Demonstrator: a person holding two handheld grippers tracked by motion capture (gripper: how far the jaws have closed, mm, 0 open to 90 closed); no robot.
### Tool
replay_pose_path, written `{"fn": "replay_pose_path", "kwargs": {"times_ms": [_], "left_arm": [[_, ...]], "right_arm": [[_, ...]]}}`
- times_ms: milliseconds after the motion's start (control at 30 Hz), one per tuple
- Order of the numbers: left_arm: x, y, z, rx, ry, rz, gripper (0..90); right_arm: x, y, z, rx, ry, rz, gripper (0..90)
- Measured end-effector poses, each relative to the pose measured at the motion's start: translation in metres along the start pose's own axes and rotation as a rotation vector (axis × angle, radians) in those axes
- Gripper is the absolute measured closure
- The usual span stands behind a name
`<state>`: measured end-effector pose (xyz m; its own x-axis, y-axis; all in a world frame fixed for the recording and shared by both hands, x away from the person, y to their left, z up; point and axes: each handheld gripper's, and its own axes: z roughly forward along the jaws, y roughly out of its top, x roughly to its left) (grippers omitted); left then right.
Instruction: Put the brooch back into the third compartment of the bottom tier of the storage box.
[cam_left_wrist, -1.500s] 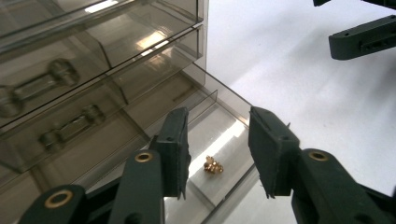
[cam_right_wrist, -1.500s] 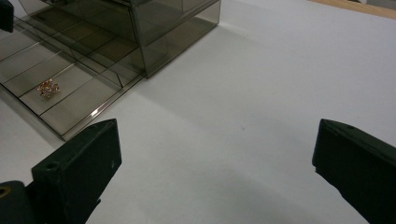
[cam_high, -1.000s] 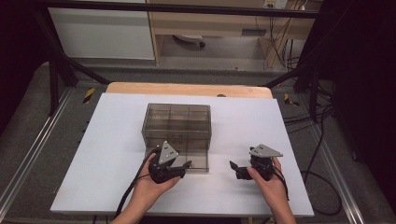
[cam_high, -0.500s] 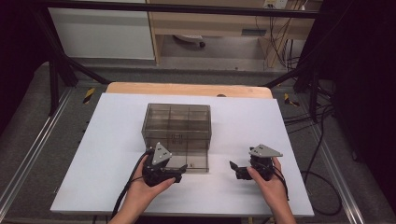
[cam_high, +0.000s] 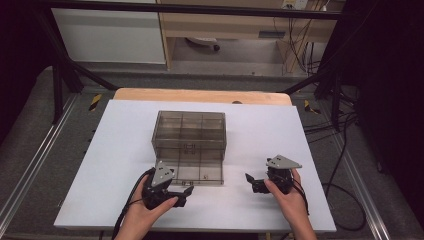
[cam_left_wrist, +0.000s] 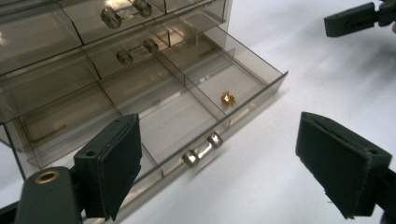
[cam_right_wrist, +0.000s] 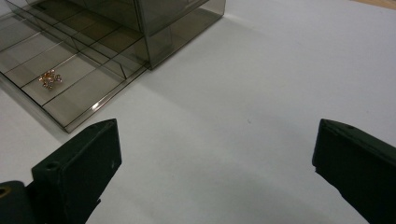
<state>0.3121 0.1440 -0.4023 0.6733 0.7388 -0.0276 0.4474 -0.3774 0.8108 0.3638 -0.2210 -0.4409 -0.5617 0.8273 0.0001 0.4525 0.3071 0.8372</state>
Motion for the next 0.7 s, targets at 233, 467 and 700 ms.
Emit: {"fn": "replay_pose_path", "kwargs": {"times_ms": [233,467,700], "left_arm": [[0.002,-0.011,-0.004,0.002,0.014,-0.016,16.9],[0.008,-0.016,-0.006,-0.023,0.041,-0.052,24.0],[0.013,-0.026,-0.006,-0.042,0.050,-0.083,36.3]], "right_arm": [[0.001,0.000,0.001,0.003,0.006,-0.006,1.8],[0.000,0.000,0.000,0.003,0.006,0.002,1.8],[0.001,0.000,0.001,0.009,0.011,-0.004,1.8]]}}
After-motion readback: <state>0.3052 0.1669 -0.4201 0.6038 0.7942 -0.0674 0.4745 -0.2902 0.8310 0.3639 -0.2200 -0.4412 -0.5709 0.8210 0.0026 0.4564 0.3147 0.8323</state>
